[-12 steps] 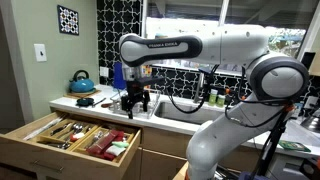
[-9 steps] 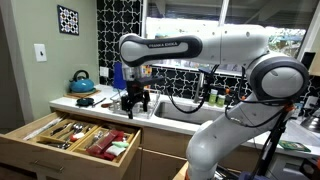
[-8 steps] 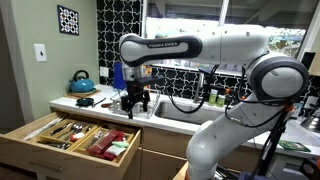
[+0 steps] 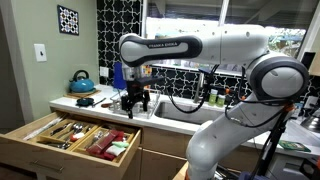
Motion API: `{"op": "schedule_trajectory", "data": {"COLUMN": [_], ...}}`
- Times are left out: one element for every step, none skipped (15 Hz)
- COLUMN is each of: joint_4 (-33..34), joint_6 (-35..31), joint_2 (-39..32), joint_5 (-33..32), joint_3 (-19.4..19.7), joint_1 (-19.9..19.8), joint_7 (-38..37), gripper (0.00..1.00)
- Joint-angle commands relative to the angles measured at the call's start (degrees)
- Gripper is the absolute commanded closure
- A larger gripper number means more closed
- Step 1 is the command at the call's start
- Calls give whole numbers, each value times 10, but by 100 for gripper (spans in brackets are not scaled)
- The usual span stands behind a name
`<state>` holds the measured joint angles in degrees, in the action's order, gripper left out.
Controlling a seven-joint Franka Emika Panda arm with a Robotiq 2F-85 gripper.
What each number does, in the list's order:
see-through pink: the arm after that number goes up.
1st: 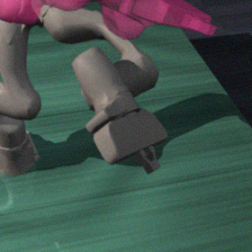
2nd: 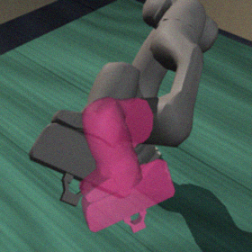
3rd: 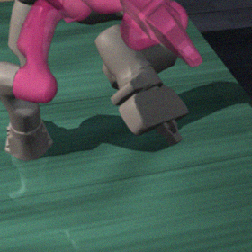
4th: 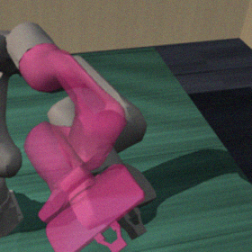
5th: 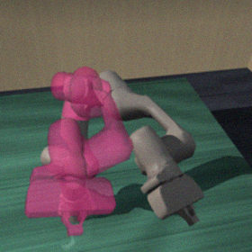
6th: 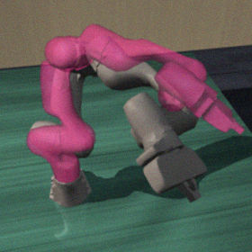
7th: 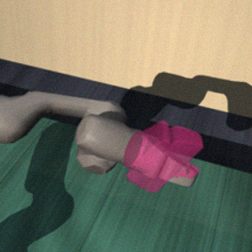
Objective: Move the spoon to the right
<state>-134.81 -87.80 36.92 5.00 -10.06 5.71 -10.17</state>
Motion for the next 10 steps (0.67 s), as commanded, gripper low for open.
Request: {"op": "schedule_trajectory", "data": {"joint_4": [14, 22, 26, 33, 35, 34, 37, 36, 38, 30], "joint_6": [-79, -116, -154, -194, -237, -290, -329, -375, -404, -366], "joint_2": [-23, -38, -50, -67, -78, -90, -103, -114, -125, -103], "joint_5": [-72, -98, -128, -159, -187, -208, -219, -232, -233, -216], "joint_3": [-10, -5, -5, -5, -5, -2, 2, 3, 6, 5], "joint_1": [-21, -24, -27, -34, -40, -43, -47, -52, -56, -47], "joint_7": [-1, 14, 19, 18, 13, 10, 4, -2, -10, 1], "gripper": [0, 0, 0, 0, 0, 0, 0, 0, 0, 0]}}
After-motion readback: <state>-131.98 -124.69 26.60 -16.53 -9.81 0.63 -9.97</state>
